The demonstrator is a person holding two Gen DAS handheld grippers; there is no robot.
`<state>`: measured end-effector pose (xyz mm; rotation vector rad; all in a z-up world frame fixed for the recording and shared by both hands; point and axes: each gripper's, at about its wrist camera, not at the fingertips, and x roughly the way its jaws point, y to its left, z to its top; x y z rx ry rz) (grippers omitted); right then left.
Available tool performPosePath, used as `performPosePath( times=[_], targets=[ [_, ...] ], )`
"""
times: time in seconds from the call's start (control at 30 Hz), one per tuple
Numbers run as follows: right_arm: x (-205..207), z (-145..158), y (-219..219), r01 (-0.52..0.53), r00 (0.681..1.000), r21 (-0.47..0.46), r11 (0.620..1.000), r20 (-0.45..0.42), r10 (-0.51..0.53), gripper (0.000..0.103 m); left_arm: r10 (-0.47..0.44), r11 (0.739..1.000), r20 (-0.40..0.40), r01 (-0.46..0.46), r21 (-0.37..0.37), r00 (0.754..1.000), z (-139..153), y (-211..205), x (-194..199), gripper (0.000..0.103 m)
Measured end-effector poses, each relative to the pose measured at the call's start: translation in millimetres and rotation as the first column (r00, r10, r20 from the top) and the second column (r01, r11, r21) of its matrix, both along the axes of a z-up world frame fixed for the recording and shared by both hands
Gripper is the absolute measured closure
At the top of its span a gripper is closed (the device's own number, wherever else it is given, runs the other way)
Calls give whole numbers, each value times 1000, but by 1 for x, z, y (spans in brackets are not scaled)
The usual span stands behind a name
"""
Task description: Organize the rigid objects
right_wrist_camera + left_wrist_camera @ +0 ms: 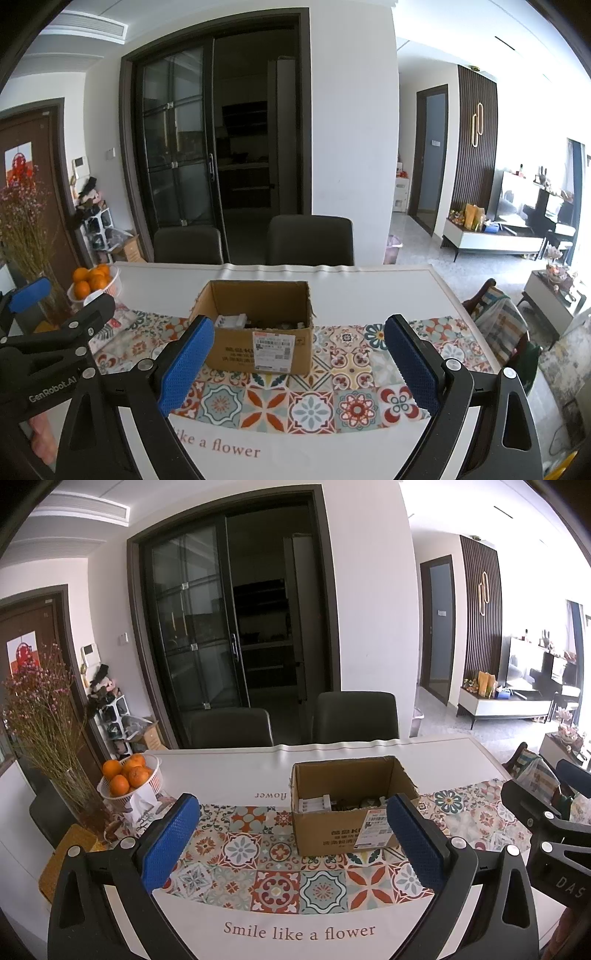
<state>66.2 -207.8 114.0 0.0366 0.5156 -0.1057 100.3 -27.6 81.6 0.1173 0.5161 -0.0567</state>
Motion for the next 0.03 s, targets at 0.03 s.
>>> performPosePath(
  times=[0.03],
  targets=[
    [0, 0, 0, 0, 1000, -1, 1000, 0, 0, 9, -1, 1000, -1, 1, -1, 1000, 0, 0, 0, 0]
  ],
)
